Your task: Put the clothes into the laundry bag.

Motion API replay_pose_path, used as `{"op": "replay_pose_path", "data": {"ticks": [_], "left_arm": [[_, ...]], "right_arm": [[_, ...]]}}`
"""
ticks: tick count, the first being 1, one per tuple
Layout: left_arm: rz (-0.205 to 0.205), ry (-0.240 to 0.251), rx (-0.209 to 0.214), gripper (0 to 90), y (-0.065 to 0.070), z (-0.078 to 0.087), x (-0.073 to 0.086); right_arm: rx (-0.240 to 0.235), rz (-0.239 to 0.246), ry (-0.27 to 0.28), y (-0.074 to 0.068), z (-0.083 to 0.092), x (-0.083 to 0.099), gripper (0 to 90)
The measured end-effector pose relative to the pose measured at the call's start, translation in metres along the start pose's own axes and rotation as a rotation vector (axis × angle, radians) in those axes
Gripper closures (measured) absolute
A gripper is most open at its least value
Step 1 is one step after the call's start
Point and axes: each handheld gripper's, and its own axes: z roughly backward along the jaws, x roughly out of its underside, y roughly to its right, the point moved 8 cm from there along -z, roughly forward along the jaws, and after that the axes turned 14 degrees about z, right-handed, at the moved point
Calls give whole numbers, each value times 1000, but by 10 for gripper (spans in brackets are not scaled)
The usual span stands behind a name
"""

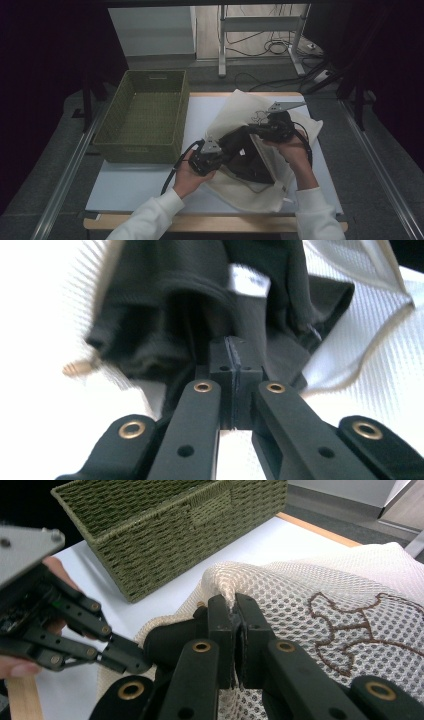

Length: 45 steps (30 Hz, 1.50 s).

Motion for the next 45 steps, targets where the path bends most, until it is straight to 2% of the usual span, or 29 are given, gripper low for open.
{"op": "replay_pose_path", "data": {"ticks": [11, 16, 23, 31, 35, 41, 45], "left_arm": [[80, -20, -45, 900, -32, 2, 25], [38, -29, -117, 900, -40, 4, 29], [73, -36, -152, 900, -56, 10, 37], [103, -50, -190, 900, -70, 16, 53], [116, -65, -201, 900, -76, 19, 63], [119, -69, -214, 900, -79, 24, 70], [144, -60, -195, 900, -78, 30, 75]], "right_arm": [[-10, -3, -4, 0, -1, 2, 867], [-8, 1, -11, -1, -3, 2, 867], [-18, 6, -23, -4, -4, 3, 866], [-23, 44, -51, -14, -8, 3, 865], [-29, 55, -61, -20, -9, 3, 864], [-53, 59, -84, -28, -14, 10, 864], [-53, 61, -87, -30, -12, 13, 864]]}}
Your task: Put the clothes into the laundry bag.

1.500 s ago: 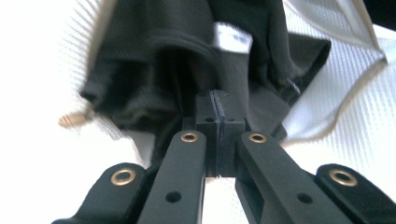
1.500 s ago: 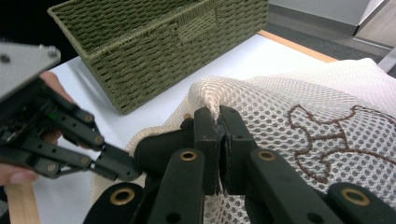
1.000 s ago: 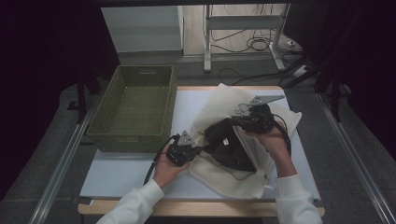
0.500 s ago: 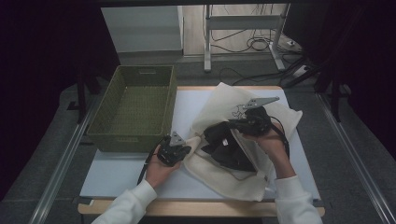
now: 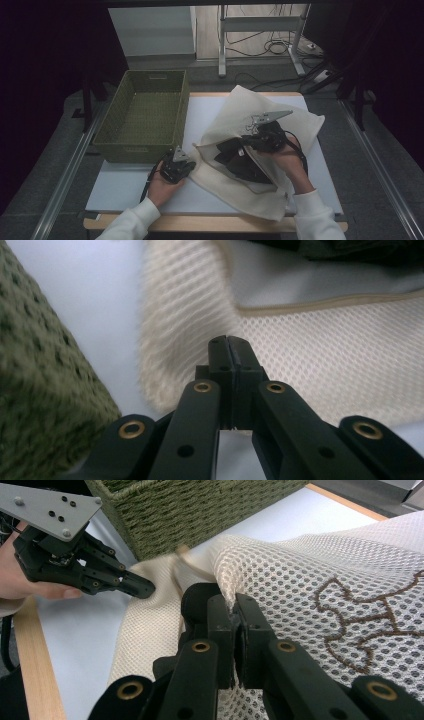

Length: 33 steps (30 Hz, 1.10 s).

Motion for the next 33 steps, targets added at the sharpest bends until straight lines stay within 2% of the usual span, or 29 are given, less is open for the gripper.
{"op": "replay_pose_path", "data": {"ticks": [3, 6, 8, 11, 15, 19, 22, 27, 33], "left_arm": [[-8, 36, 33, 900, 12, 10, -5], [-48, 76, 82, 900, 32, 20, -14], [-77, 83, 107, 900, 45, 22, -18], [-88, 76, 139, 900, 56, 19, -20], [-94, 57, 145, 900, 56, 14, -16], [-57, 53, 159, 900, 51, 13, -14], [-45, 55, 174, 900, 51, 13, -14], [-83, 49, 201, 900, 65, 7, -14], [-125, 38, 212, 900, 79, -1, -14]], "right_arm": [[1, -2, 6, 1, 4, 1, 864], [1, -6, 10, 2, 5, 1, 864], [-2, -8, 10, 2, 4, 1, 864], [-6, -12, 10, 3, 4, 2, 864], [-11, -6, -2, -1, 2, 4, 864], [-26, 7, -23, -9, -2, 7, 864], [-33, 15, -36, -15, -2, 10, 864], [-40, 18, -50, -22, 0, 17, 864], [-63, 11, -63, -27, -8, 22, 864]]}}
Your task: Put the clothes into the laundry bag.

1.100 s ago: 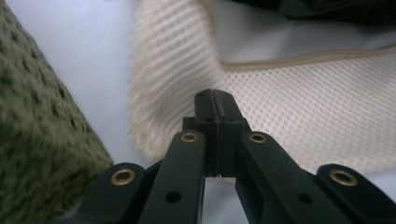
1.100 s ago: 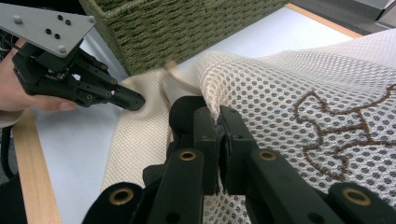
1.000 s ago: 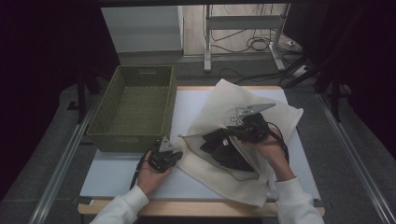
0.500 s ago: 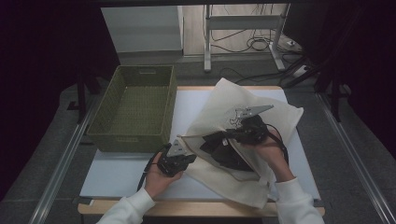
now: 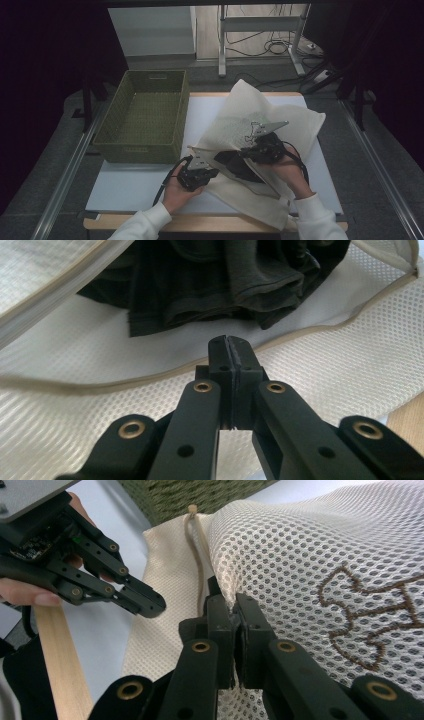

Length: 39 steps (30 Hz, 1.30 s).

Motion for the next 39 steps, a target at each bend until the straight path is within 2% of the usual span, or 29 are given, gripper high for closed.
{"op": "replay_pose_path", "data": {"ticks": [2, 9, 13, 19, 28, 32, 37, 39], "left_arm": [[-6, 0, -7, 900, -1, 2, 2], [57, 2, -18, 881, -19, 19, 14], [92, 19, -30, 777, -27, 31, 17], [118, 42, -42, 671, -35, 42, 20], [141, 45, -54, 491, -39, 44, 21], [140, 34, -53, 460, -39, 41, 22], [137, 26, -52, 435, -38, 40, 23], [140, 21, -52, 431, -38, 40, 24]], "right_arm": [[-18, 8, -16, -6, -5, 3, 864], [-61, 30, -78, -27, -25, 20, 864], [-66, 31, -79, -32, -27, 25, 864], [-71, 29, -85, -35, -31, 32, 864], [-97, 56, -111, -46, -37, 40, 865], [-110, 69, -136, -51, -43, 47, 865], [-83, 54, -148, -46, -53, 56, 860], [-74, 63, -153, -47, -56, 57, 859]]}}
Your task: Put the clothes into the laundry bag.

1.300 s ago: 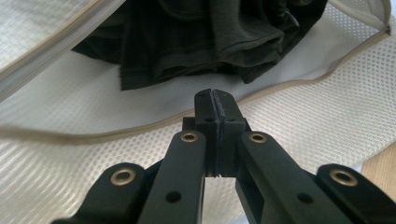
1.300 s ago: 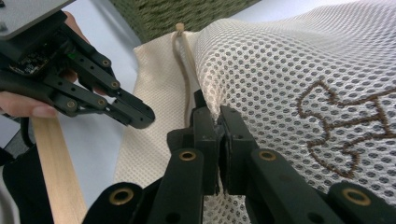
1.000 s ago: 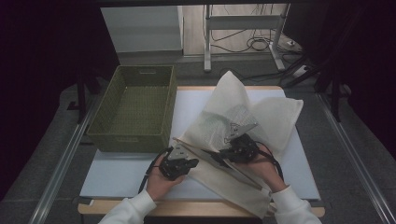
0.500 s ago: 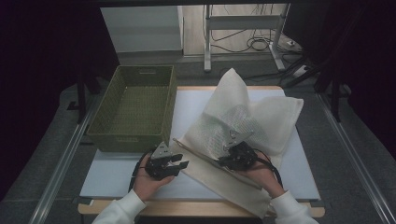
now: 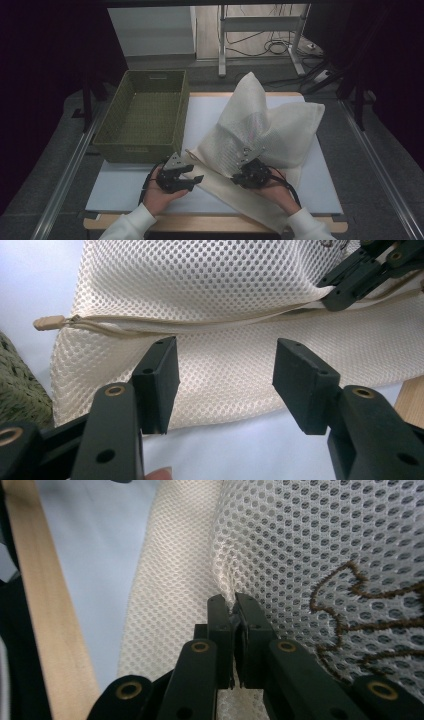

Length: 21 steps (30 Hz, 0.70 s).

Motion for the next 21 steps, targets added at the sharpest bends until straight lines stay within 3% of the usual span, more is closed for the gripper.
{"op": "replay_pose_path", "data": {"ticks": [6, 10, 13, 16, 19, 21], "left_arm": [[-2, -9, -2, 419, 0, -2, 2], [-2, -9, -3, 414, 0, -2, 2], [-1, -7, -4, 411, -1, -1, 1], [2, -2, -5, 409, -2, 0, 1], [1, -2, -7, 408, -3, 0, 1], [0, -3, -7, 406, -3, 0, 1]], "right_arm": [[-8, 2, -14, 1, -10, 8, 823], [-9, 24, 19, -3, -11, 6, 681], [-22, 16, 91, -4, 1, -1, 624], [31, -6, 166, 4, 23, -5, 603], [64, -56, 229, 15, 46, -1, 618], [66, -89, 242, 19, 55, 6, 665]]}}
